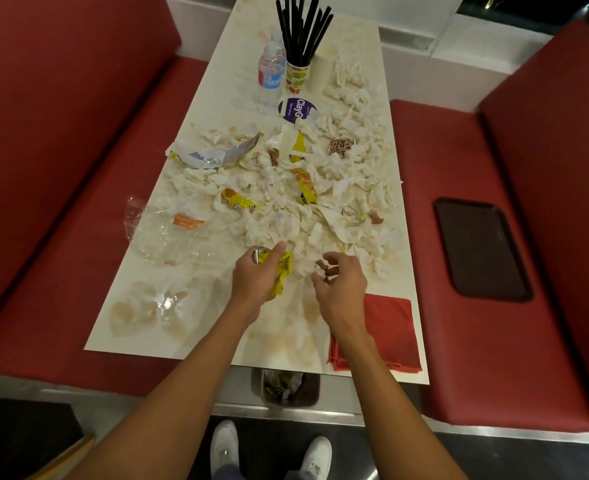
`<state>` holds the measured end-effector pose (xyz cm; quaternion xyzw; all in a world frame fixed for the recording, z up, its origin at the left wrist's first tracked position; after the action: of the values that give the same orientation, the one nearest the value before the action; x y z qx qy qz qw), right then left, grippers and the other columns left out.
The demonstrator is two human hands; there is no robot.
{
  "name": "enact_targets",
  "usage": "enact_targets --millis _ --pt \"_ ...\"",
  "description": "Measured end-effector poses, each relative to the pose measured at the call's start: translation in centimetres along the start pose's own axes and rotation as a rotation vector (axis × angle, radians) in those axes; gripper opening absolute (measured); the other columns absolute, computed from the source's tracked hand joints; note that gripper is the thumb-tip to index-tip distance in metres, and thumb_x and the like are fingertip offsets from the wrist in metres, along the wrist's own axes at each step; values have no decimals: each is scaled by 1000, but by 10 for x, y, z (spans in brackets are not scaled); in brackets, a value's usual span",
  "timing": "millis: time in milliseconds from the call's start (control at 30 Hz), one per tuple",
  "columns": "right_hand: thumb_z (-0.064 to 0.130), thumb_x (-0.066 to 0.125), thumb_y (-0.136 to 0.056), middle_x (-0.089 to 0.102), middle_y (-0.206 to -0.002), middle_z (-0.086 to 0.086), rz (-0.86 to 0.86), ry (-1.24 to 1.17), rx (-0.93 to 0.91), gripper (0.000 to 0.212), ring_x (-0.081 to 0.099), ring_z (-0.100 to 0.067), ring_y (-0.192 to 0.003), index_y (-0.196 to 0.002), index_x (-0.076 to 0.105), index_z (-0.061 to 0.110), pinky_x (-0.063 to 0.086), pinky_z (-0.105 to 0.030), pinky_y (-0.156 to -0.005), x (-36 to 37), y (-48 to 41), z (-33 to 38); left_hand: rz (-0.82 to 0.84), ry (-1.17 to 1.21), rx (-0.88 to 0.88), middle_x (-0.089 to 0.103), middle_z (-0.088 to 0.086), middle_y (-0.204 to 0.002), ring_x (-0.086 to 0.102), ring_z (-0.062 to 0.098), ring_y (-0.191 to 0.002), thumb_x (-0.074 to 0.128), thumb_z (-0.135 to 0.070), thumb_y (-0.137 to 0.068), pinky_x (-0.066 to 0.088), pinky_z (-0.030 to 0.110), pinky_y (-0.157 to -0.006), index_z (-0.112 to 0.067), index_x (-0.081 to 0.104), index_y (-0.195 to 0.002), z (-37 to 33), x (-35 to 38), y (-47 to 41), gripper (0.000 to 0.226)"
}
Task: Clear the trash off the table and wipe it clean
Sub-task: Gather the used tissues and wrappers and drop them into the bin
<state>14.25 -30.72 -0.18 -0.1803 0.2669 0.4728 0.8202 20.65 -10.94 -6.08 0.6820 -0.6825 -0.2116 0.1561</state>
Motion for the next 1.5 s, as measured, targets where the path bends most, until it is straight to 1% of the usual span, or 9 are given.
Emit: enact_targets --millis 100,233,333,567,700,833,967,1300,1500 --pt "7 75 -91 65 -109 3 -83 -83 28 24 64 -5 -92 -111 72 19 57 -25 -78 -14 12 0 -11 -15 4 75 9 -85 75 37 -79 74 -75 -71 63 57 -75 -25 65 -79 4 -3 1 51" --pt "12 76 -91 67 -110 3 -105 -94 70 24 63 -6 -95 -113 72 21 58 -34 -83 -18 19 -1 -13 -5 2 75 12 -89 75 33 -74 76 -60 -84 65 51 -73 -20 64 -82 3 -3 10 42" --pt "18 83 -87 69 -107 4 -75 -115 140 33 64 -8 -93 -117 72 20 58 -37 -88 -13 20 -7 -47 -39 9 74 6 -91 73 30 -88 73 -61 -87 61 49 -84 -20 66 -89 2 -7 16 41" --pt "21 89 -82 69 -84 1 -61 -298 113 25 60 -6 -69 -102 74 19 54 -24 -68 -7 38 24 9 -16 2 76 4 -93 73 24 -92 72 -53 -92 61 45 -87 -19 69 -95 1 -3 24 35" --pt "25 88 -84 73 -82 3 22 -403 148 21 64 -5 -68 -100 76 20 54 -22 -68 8 51 32 80 193 -114 79 11 -97 77 32 -96 77 -44 -91 62 50 -90 -12 73 -103 8 2 29 35" --pt "13 79 -92 75 -103 2 147 -400 82 21 72 -11 -92 -112 76 21 62 -34 -86 21 57 43 183 291 -153 76 19 -97 76 33 -85 83 -35 -88 61 39 -72 -5 70 -107 9 8 32 38" --pt "-3 73 -91 75 -100 1 159 -405 87 27 70 -6 -87 -113 74 13 61 -31 -86 21 61 46 195 367 -186 74 17 -88 73 27 -70 77 -16 -91 58 31 -57 -4 71 -102 11 10 35 17" --pt "5 77 -88 76 -95 6 93 -467 129 21 66 -10 -78 -104 71 17 59 -30 -78 16 62 38 87 474 -193 60 8 -70 63 19 -57 71 1 -91 55 27 -51 -8 63 -81 9 5 31 16" --pt "2 75 -90 77 -94 3 43 -483 175 19 72 -12 -89 -103 74 17 59 -24 -80 10 56 21 60 545 -200 68 9 -86 69 25 -75 70 7 -89 58 30 -57 -10 68 -102 8 5 19 21"
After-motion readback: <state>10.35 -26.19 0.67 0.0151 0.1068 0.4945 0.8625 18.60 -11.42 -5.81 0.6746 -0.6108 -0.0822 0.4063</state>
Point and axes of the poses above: each hand's wrist, its own y-axis away from the middle knuckle, its own x-axis out of the palm, z = x × y, the point moved 10 cm from there along -y, towards the middle knuckle
